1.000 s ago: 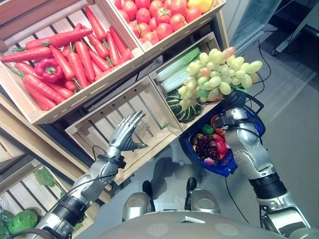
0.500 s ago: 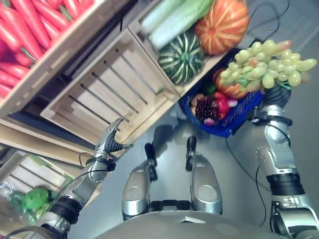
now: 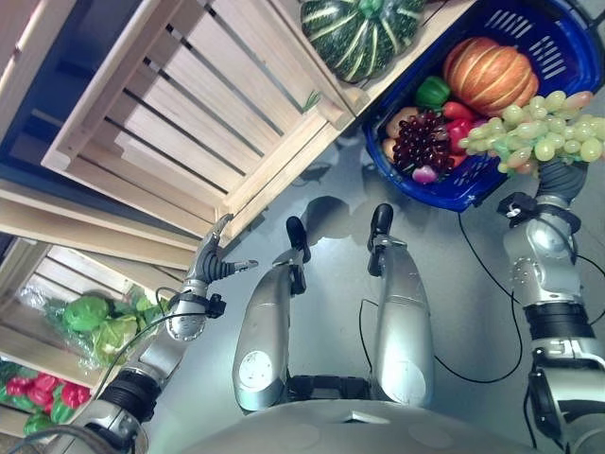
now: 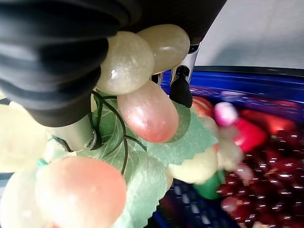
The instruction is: Pick up fruits and vegetables into the basket
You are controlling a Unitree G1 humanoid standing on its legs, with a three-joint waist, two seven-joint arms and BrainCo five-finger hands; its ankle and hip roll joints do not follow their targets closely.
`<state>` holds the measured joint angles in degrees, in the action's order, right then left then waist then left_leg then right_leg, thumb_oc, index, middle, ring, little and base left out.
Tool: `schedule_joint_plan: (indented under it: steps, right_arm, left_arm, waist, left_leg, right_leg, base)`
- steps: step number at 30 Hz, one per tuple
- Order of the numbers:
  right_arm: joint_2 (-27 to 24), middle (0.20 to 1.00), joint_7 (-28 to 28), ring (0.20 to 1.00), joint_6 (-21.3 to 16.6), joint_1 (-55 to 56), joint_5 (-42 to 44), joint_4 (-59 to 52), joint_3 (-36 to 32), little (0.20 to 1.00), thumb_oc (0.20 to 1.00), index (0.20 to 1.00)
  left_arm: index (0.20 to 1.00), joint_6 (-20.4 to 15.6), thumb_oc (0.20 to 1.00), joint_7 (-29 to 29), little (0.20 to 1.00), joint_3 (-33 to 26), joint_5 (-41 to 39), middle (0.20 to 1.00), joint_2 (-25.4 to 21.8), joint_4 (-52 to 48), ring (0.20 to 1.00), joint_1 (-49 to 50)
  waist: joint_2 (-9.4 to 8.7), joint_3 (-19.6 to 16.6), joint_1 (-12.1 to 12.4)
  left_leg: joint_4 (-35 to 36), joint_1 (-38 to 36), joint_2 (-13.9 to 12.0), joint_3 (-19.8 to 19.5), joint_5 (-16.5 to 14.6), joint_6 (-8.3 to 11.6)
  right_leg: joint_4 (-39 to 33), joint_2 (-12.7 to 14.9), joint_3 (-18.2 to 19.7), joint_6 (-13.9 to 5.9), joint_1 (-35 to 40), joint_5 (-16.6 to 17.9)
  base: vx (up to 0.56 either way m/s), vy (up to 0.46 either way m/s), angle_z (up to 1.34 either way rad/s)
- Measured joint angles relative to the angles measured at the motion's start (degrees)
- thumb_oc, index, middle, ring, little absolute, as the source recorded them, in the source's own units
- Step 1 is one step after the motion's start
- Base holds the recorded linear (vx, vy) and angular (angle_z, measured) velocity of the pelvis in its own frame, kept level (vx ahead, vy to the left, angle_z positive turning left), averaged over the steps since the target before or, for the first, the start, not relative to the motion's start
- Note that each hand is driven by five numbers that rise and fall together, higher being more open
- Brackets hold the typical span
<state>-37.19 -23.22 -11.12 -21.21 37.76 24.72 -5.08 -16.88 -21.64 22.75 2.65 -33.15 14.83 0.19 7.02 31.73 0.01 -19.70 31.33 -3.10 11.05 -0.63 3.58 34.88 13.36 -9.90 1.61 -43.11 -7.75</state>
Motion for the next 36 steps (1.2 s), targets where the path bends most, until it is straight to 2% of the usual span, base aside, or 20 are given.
schedule_joint_plan:
  steps: [3,10,14,20,25,26,27,31,36]
  right_arm:
    - [-1.1,0.200,2.4,0.200,0.8,-3.5,2.6,4.6,-1.0,0.200,0.200,0.200]
    - [-5.0,0.200,4.1,0.200,5.0,-12.7,7.7,16.6,-1.4,0.200,0.200,0.200]
    - [-7.5,0.200,6.3,0.200,7.4,-17.0,11.3,22.4,-1.5,0.200,0.200,0.200]
    - [-7.7,0.200,11.4,0.200,8.6,-18.5,18.3,24.8,-1.4,0.200,0.200,0.200]
    - [-7.9,0.200,15.0,0.200,9.8,-19.1,20.7,27.2,-1.5,0.200,0.200,0.200]
    - [-8.1,0.617,16.1,0.617,10.3,-19.4,20.8,28.4,-1.5,0.617,0.617,0.617]
    - [-8.6,1.000,16.8,1.000,10.9,-19.6,20.9,29.2,-1.4,1.000,1.000,1.000]
    - [-9.2,1.000,19.0,1.000,11.2,-19.8,21.7,30.6,-1.5,1.000,1.000,1.000]
    - [-9.1,1.000,19.0,1.000,10.7,-19.2,21.3,31.9,-1.4,1.000,1.000,1.000]
  left_arm:
    - [1.000,-2.1,1.000,-0.4,1.000,0.0,-1.6,1.000,-2.7,-2.9,1.000,0.4]
    - [1.000,-3.5,1.000,-0.5,1.000,0.0,-3.2,1.000,-5.8,-5.8,1.000,0.4]
    - [1.000,-3.5,1.000,-0.5,1.000,0.0,-3.7,1.000,-7.8,-7.4,1.000,0.2]
    - [1.000,-3.3,1.000,-0.7,1.000,-0.1,-3.8,1.000,-10.6,-9.3,1.000,-0.5]
    - [1.000,-3.2,1.000,-0.3,1.000,-0.1,-3.7,1.000,-11.3,-9.8,1.000,-0.7]
    - [1.000,-2.9,1.000,0.0,1.000,-0.1,-3.8,1.000,-12.1,-10.2,1.000,-0.7]
    - [1.000,-2.8,1.000,0.3,1.000,-0.2,-3.8,1.000,-13.1,-10.6,1.000,-0.7]
    - [1.000,-1.9,1.000,1.0,1.000,-0.9,-3.8,1.000,-13.8,-11.4,1.000,-0.8]
    - [1.000,-1.9,1.000,2.9,1.000,-1.3,-5.0,1.000,-13.9,-11.4,1.000,-0.8]
  waist:
    - [0.13,-0.1,1.3]
    - [0.63,-0.4,3.5]
    - [0.72,-0.5,4.7]
    - [0.73,-0.5,5.7]
    - [0.73,-0.5,6.2]
    - [0.73,-0.5,6.2]
    - [0.73,-0.5,6.3]
    - [0.73,-0.5,6.4]
    - [0.72,-0.5,6.9]
  left_leg:
    - [-1.5,3.5,0.1,-0.6,0.2,0.31]
    - [-5.2,10.7,0.0,-2.7,0.3,1.34]
    - [-7.4,15.0,0.0,-3.5,0.3,1.48]
    - [-12.2,21.1,0.2,-4.7,-0.8,1.28]
    - [-14.8,23.5,0.2,-5.6,-1.7,0.99]
    - [-15.1,23.6,0.2,-5.9,-1.7,0.97]
    - [-15.1,23.7,0.2,-6.0,-1.7,0.93]
    - [-16.0,24.4,0.2,-6.3,-1.9,0.90]
    - [-16.1,23.7,0.1,-6.8,-2.2,0.95]
  right_leg:
    - [2.6,0.5,-0.1,0.98,-3.7,-0.8]
    - [7.6,1.4,-1.6,2.94,-10.3,-2.7]
    - [9.5,2.0,-2.0,3.27,-13.9,-3.1]
    - [12.6,2.9,-2.1,3.52,-18.5,-3.7]
    - [14.0,3.4,-2.3,3.49,-19.8,-3.9]
    - [14.1,3.4,-2.4,3.49,-19.8,-3.9]
    - [14.1,3.4,-2.4,3.47,-19.8,-3.9]
    - [14.1,3.4,-2.9,3.46,-19.7,-3.9]
    - [13.4,3.2,-3.7,3.43,-18.2,-3.8]
  base:
    - [-0.01,-0.141,0.16]
    - [0.00,-0.137,0.13]
    - [0.01,-0.112,0.13]
    - [0.01,-0.101,0.08]
    - [-0.01,-0.069,0.05]
    - [-0.02,-0.060,0.06]
    - [-0.02,-0.038,0.04]
    - [-0.01,-0.007,0.01]
    - [-0.03,0.017,0.00]
